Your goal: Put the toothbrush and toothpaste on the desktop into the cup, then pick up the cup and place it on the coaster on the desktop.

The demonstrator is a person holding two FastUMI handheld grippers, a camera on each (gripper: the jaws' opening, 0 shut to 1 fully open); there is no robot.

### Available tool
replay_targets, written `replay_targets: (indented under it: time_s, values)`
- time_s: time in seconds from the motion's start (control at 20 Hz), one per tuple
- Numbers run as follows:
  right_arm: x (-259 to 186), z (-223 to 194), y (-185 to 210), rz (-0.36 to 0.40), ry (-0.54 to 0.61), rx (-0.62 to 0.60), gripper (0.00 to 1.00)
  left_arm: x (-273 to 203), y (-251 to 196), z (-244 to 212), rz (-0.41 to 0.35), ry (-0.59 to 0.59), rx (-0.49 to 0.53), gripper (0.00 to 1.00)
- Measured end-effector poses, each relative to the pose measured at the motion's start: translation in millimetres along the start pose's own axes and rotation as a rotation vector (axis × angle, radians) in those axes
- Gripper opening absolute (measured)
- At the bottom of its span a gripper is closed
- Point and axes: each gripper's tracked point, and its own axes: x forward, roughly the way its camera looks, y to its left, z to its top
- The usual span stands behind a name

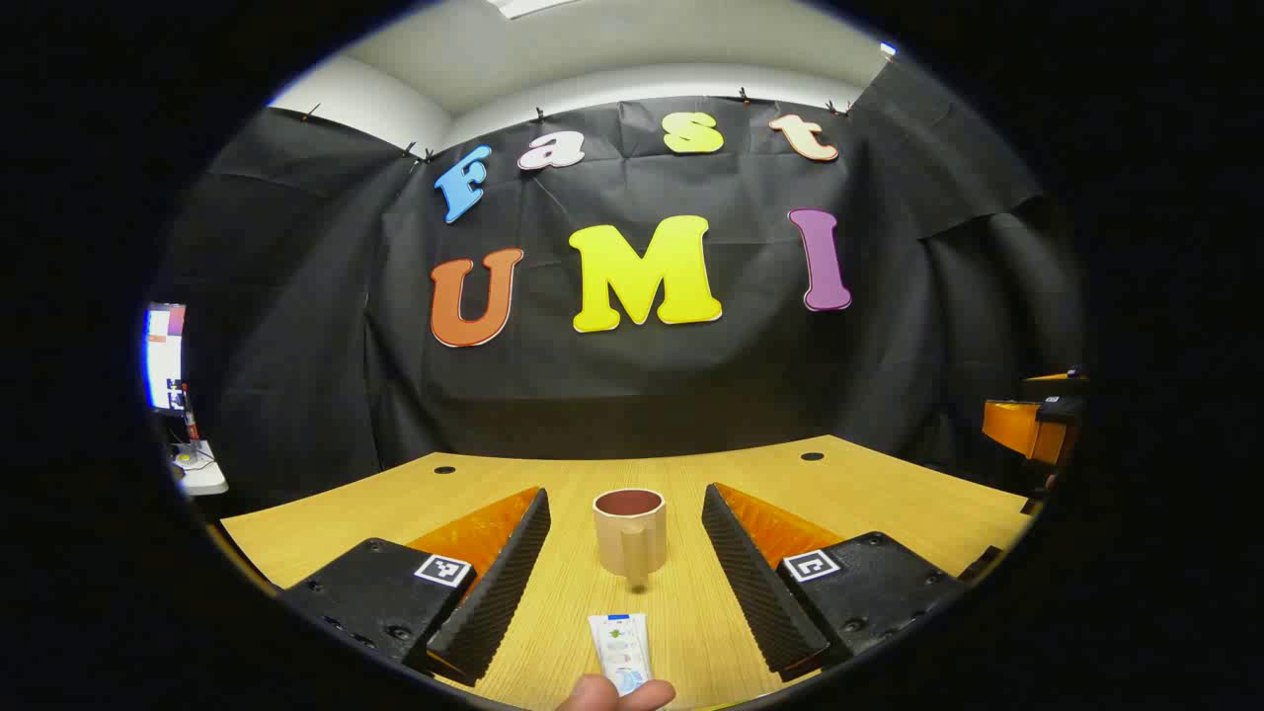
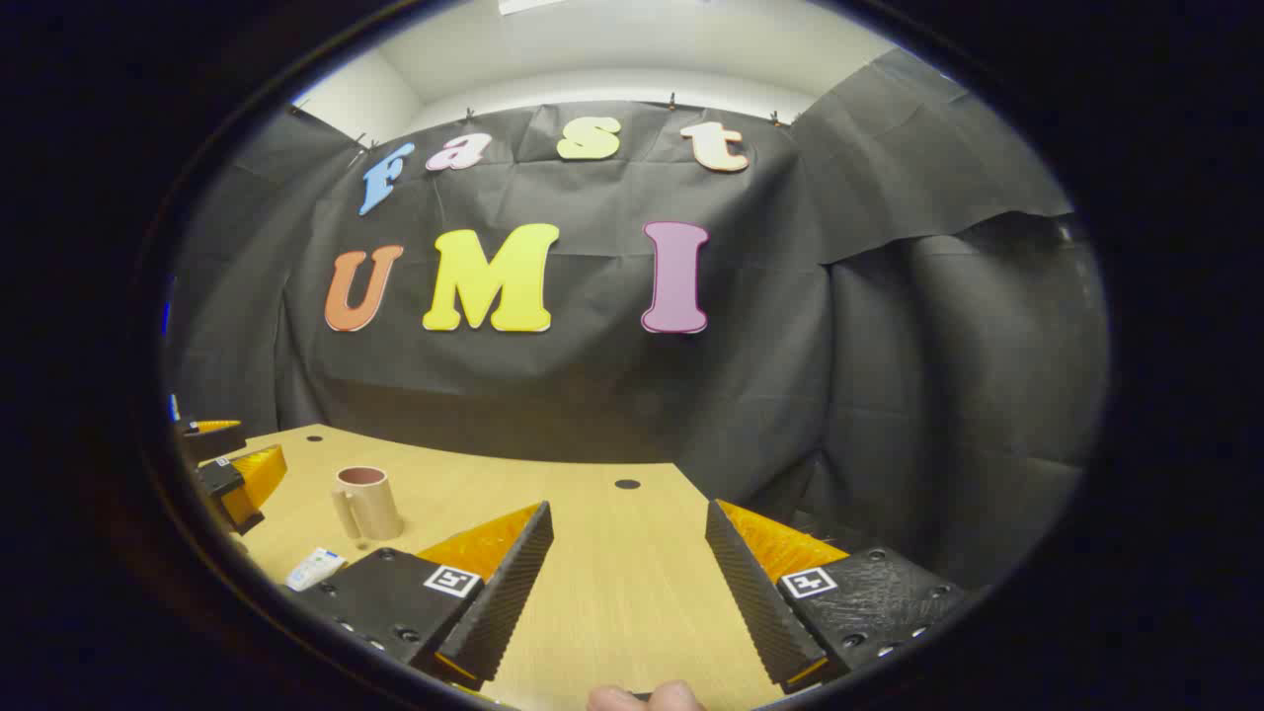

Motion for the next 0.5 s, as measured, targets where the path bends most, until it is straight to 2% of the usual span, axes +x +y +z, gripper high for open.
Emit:
replay_targets:
  time_s: [0.5]
  values:
    - [2.9,-0.6,8.0,0.008,0.001,0.012,0.94,1.4,10.7,-3.8,0.013,0.016,-0.01,0.98]
